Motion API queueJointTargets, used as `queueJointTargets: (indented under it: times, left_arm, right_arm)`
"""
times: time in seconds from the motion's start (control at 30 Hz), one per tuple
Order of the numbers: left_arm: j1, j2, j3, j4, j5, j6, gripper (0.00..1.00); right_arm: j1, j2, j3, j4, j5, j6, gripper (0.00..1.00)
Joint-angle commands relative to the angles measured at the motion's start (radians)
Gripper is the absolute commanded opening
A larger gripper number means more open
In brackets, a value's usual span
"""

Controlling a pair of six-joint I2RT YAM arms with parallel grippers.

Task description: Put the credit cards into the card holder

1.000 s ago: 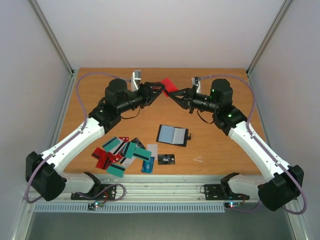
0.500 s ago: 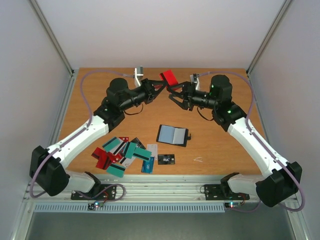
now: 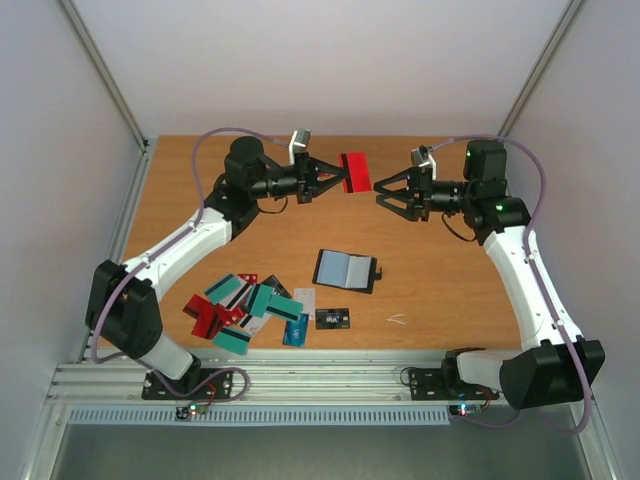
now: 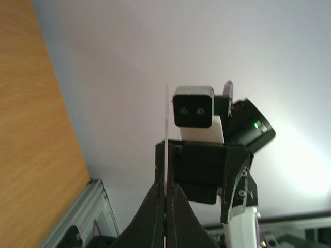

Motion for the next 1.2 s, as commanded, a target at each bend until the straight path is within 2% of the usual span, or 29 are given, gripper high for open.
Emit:
queueJointTargets:
  times: [0.0,0.17,0.57,1.03,1.1,1.13,1.17]
  left_arm:
    - [-0.001,0.027,0.061,0.111,0.196,-0.050,0.00]
    - [-0.001,0.046,0.083,0.122,0.266,-0.089,0.00]
    - [-0.012,0.075,0.096,0.112,0.304,-0.076,0.00]
    - [-0.028,0.096,0.124,0.025,0.277,-0.016,0.01]
    - [-0.030,0.097,0.122,0.020,0.279,-0.012,0.03]
    - [-0.030,0.099,0.121,0.004,0.278,-0.004,0.09]
    - [-0.028,0.099,0.121,-0.025,0.274,0.006,0.21]
  right_arm:
    - [-0.003,0.026,0.061,0.010,-0.125,-0.025,0.54]
    - [-0.002,0.088,0.162,-0.152,-0.093,-0.145,0.47]
    - [0.007,0.139,0.177,-0.136,-0.150,-0.129,0.33]
    - [0.026,0.131,0.151,-0.109,-0.165,-0.110,0.09]
    - [0.026,0.131,0.145,-0.131,-0.155,-0.129,0.02]
    - [0.027,0.132,0.146,-0.165,-0.137,-0.154,0.01]
    - [0.027,0.131,0.147,-0.203,-0.113,-0.178,0.01]
